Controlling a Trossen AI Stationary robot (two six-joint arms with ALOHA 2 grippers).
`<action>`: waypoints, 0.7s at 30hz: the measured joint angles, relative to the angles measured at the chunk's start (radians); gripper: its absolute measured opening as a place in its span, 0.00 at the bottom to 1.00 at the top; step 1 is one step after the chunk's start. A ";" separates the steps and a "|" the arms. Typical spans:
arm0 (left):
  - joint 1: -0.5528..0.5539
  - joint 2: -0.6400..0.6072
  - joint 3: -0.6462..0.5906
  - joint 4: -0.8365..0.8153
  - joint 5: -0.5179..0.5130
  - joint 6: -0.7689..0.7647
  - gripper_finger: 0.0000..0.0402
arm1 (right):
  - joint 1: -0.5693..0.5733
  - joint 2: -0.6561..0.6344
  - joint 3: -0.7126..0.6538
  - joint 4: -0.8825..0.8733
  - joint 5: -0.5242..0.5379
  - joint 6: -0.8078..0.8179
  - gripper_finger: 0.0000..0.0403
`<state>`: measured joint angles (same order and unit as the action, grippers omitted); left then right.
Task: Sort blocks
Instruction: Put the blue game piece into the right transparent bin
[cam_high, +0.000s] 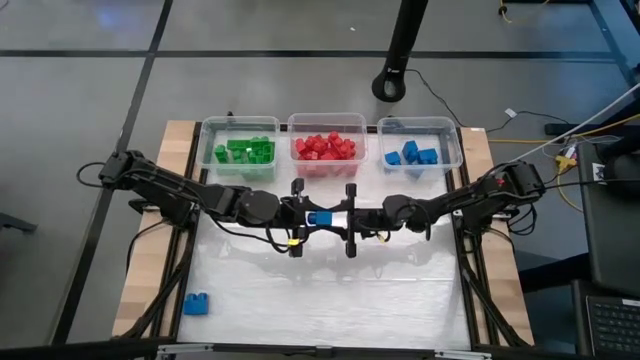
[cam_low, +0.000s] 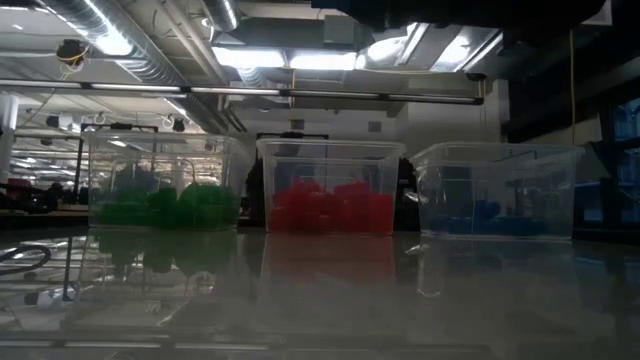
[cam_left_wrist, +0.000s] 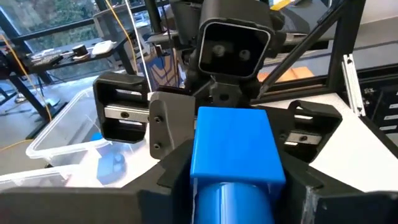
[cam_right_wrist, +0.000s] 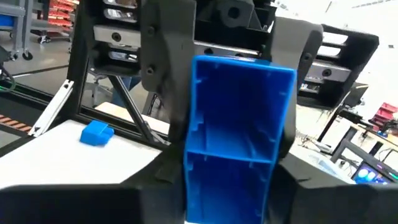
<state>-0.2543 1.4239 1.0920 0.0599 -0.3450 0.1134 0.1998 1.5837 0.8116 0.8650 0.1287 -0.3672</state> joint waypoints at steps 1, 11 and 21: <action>0.000 0.000 0.000 0.001 0.000 0.000 0.36 | 0.000 0.000 0.000 0.001 0.000 -0.003 0.33; -0.006 -0.012 0.000 0.001 0.005 -0.048 0.56 | 0.002 -0.019 0.000 -0.025 0.000 -0.066 0.33; -0.034 -0.133 0.000 -0.190 -0.004 -0.139 0.67 | 0.003 -0.227 0.000 -0.372 0.233 -0.219 0.33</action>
<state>-0.2878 1.2907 1.0920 -0.1300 -0.3488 -0.0260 0.2032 1.3563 0.8116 0.4929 0.3614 -0.5862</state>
